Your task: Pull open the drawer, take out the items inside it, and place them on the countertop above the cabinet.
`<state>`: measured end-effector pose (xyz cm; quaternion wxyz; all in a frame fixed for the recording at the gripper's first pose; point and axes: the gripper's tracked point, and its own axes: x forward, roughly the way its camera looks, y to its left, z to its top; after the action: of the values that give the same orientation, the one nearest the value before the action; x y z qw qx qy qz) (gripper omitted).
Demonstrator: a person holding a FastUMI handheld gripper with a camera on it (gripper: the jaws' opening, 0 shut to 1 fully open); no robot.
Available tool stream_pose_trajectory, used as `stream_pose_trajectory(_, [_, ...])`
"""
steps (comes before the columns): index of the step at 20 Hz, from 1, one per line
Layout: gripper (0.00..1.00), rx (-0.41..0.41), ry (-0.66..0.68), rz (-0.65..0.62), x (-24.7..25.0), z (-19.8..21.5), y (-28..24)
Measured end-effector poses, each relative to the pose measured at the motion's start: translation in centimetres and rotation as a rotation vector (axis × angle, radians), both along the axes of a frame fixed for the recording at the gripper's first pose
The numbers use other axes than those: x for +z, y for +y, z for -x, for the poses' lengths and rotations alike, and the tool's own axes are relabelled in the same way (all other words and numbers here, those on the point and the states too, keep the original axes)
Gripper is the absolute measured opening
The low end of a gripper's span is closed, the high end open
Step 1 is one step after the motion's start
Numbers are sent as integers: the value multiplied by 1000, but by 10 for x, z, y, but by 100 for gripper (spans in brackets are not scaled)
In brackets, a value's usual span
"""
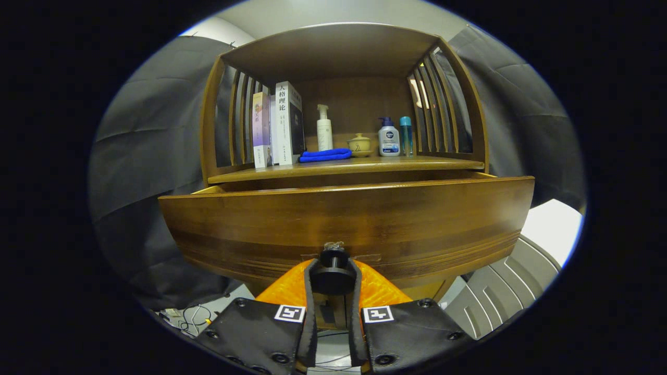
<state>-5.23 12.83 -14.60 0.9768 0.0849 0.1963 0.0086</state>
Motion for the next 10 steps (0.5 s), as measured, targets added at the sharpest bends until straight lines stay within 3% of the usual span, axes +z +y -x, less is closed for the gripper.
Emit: stream_pose_trajectory(10, [27, 38, -12, 7, 2, 40, 11])
